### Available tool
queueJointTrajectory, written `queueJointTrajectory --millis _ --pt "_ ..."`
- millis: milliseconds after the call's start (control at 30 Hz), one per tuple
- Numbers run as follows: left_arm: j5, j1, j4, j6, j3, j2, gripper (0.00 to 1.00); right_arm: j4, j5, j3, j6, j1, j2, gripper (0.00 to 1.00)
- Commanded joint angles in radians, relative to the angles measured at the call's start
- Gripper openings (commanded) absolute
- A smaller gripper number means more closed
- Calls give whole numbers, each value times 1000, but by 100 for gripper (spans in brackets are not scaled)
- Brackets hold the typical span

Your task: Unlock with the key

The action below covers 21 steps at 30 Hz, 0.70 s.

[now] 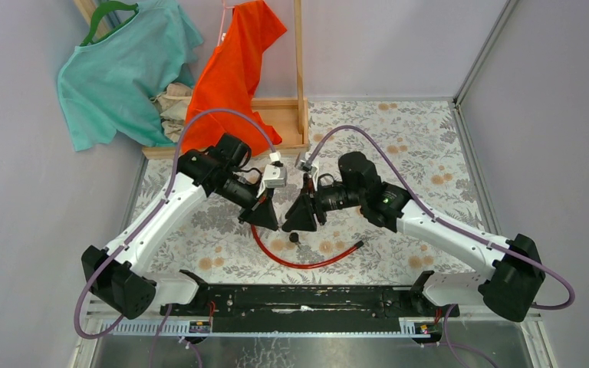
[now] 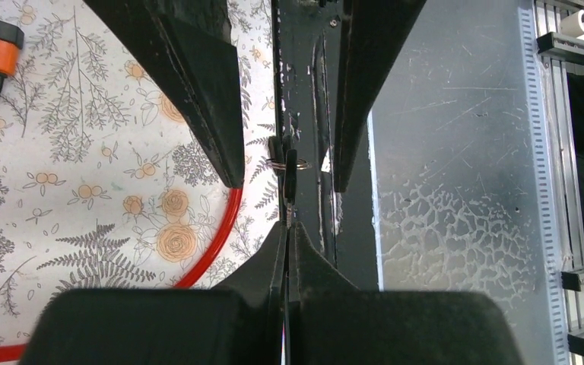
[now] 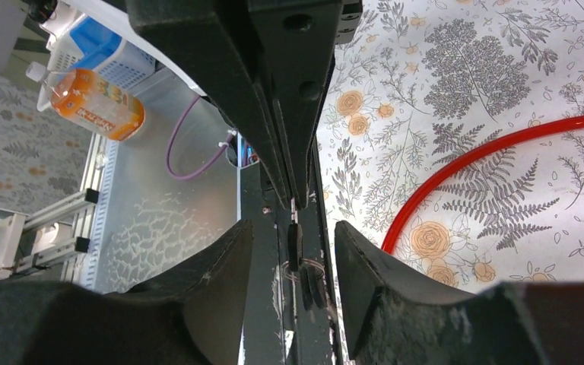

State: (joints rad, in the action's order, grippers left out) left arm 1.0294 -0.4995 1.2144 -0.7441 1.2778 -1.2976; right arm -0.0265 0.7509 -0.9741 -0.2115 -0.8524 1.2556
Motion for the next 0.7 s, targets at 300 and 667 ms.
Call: queueJointTrajectory --millis 300,667 --pt "26 -6 -51 59 63 6 0 -234 38 94 -136 41 -38 44" --pt "0 -5 -107 123 75 2 18 -336 31 155 -217 56 -86 0"
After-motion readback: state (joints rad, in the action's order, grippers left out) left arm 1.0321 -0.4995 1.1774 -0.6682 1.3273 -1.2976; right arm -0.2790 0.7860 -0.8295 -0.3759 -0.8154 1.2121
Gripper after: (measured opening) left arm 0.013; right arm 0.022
